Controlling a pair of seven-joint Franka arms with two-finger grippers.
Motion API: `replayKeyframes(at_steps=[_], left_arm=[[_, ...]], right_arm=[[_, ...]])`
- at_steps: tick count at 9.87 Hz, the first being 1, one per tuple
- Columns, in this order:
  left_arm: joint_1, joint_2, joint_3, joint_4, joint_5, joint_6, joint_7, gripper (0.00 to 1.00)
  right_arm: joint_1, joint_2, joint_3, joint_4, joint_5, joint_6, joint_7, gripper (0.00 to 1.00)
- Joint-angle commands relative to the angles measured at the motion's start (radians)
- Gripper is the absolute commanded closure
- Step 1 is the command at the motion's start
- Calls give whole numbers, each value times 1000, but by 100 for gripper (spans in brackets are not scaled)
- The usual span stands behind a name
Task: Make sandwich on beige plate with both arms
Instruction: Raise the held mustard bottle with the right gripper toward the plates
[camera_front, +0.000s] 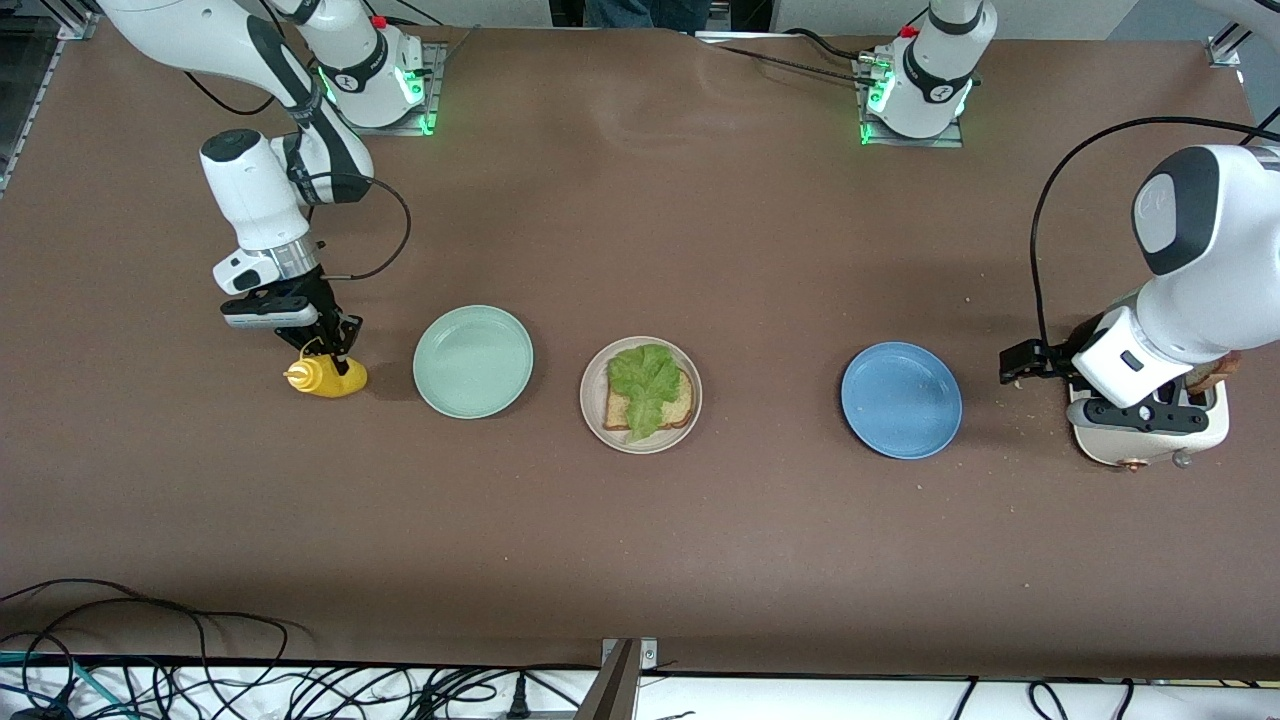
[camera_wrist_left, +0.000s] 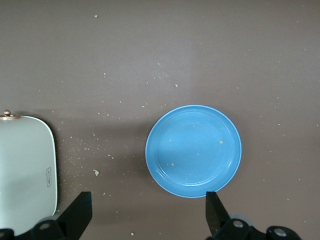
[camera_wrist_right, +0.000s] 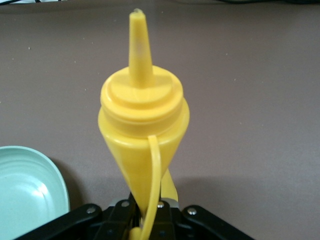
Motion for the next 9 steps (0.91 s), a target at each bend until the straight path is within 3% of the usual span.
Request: replayKeyframes(at_steps=[1,5,9], left_arm=[[-5,-2,-3,-1,35,-2,-17,0],[-3,-2,-3,-1,35,-3,-17,0],[-3,-2,-3,-1,35,-3,-18,0]], right_arm=[[3,-41,5,25,10,-72,-20,100],[9,-83,14,94,8,-247,-19,100],[9,-179,66,167,8,-544,-17,100]])
